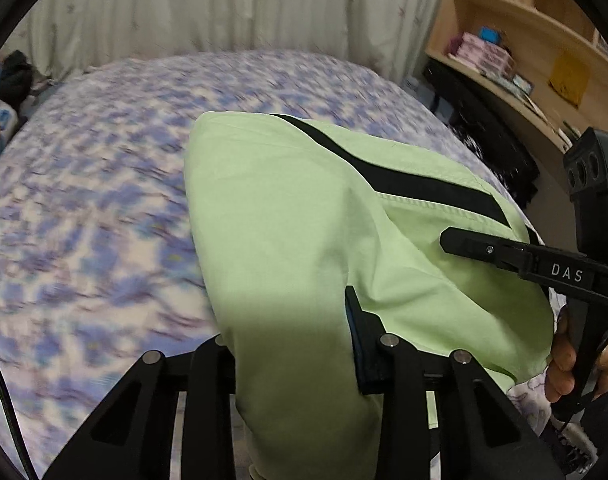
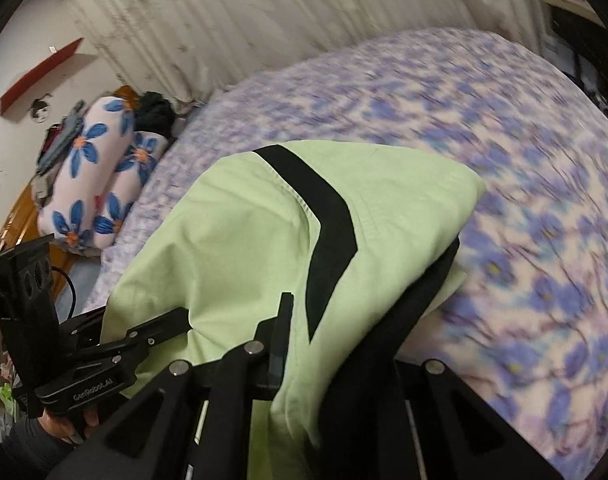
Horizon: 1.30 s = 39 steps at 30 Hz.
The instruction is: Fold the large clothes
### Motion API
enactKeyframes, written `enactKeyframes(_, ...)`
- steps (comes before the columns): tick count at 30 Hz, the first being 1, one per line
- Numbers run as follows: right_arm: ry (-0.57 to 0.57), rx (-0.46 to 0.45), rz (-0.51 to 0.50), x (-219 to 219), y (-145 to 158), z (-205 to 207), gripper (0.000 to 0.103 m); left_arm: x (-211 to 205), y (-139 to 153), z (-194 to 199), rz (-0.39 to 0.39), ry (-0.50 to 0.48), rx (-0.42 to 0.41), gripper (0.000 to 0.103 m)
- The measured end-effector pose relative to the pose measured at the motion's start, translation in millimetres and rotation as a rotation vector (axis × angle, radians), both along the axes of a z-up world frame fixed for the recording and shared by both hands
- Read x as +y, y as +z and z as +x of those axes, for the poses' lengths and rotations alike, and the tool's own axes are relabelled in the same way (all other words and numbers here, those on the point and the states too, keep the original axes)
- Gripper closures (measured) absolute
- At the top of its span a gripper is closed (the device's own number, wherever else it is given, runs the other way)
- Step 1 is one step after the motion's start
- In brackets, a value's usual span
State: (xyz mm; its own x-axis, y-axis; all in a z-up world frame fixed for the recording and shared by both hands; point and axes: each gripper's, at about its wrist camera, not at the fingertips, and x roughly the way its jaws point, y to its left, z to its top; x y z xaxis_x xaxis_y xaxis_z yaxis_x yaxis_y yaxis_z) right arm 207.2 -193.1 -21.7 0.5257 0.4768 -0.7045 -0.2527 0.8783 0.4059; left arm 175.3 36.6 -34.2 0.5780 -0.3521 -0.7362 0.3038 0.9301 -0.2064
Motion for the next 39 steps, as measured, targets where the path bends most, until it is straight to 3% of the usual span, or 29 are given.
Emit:
enactKeyframes(6,0.068,-0.063,0.088,85.2,24.5,51.0,0.092,97.0,44.3,34.2,0.044,0.063,-0.070,0.072)
enactKeyframes(13,0.089,-0.116,0.119,180.1,17.5,140.0,0.092,192.4,53.1,134.8,0.127,0.074,-0.106,0.072)
enactKeyframes(19,0.060,-0.074,0.170,229.4,-36.8,229.4,0.092,245.9,8.4,237.4,0.156,0.059,-0.052,0.071)
enactKeyframes(24,0.029,0.048,0.102,249.4,-107.4,274.0,0.090,267.9,-78.0,292.4,0.202,0.080,0.076,0.062)
enactKeyframes(26,0.014,0.078,0.050,250.8,-125.2,278.7,0.078,271.3,-103.8,295.0,0.214,0.116,0.095,0.032)
enactKeyframes(28,0.017,0.088,0.051,245.5,-129.1,278.6,0.065,278.6,-111.3,287.2,0.207,0.153,0.041,0.023)
enactKeyframes(29,0.022,0.102,0.066,239.5,-128.5,277.4,0.057,282.5,-112.2,283.7,0.198,0.162,0.030,0.021)
enactKeyframes(33,0.022,0.117,0.067,223.5,-114.1,264.9,0.054,298.9,-103.9,266.6,0.170,0.200,0.038,0.021)
enactKeyframes(37,-0.015,0.035,0.011,215.2,-86.4,240.9,0.055,310.9,-75.8,242.8,0.213,0.269,-0.005,0.024)
enactKeyframes(39,-0.028,-0.032,-0.021,218.8,-67.9,227.2,0.055,316.6,-59.6,230.5,0.188,0.298,-0.029,0.035)
